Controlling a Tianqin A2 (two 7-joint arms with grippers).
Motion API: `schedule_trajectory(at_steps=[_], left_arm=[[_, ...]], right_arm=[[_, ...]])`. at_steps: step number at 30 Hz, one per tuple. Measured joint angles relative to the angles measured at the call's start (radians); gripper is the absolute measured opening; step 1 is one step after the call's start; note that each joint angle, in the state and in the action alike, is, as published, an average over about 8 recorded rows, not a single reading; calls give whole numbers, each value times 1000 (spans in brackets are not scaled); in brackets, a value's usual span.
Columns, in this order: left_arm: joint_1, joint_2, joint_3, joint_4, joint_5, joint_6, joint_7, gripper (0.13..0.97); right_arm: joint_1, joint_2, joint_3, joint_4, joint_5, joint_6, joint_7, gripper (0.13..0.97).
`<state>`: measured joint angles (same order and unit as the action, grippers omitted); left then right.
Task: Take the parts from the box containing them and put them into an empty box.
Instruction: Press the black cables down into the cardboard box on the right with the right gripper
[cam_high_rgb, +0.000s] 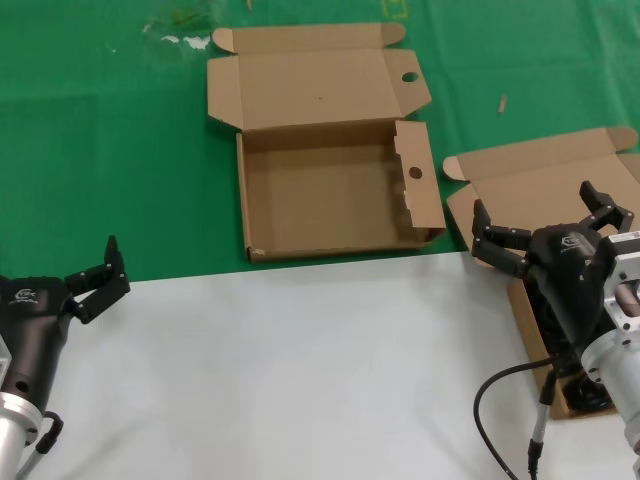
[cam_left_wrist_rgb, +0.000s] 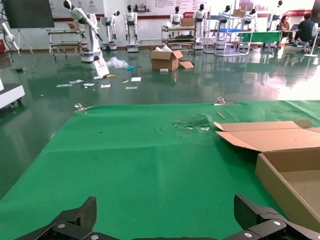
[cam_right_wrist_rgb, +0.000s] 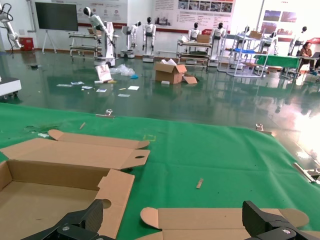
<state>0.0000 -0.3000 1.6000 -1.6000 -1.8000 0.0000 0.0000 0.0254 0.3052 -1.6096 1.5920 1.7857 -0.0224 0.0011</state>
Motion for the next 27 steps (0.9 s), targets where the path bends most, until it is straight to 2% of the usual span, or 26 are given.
schedule_trajectory(at_steps=[22,27], left_arm=[[0,0,0,0,0,0,0,965],[0,0,0,0,0,0,0,936]], right_arm=[[0,0,0,0,0,0,0,966],[0,0,0,0,0,0,0,966]])
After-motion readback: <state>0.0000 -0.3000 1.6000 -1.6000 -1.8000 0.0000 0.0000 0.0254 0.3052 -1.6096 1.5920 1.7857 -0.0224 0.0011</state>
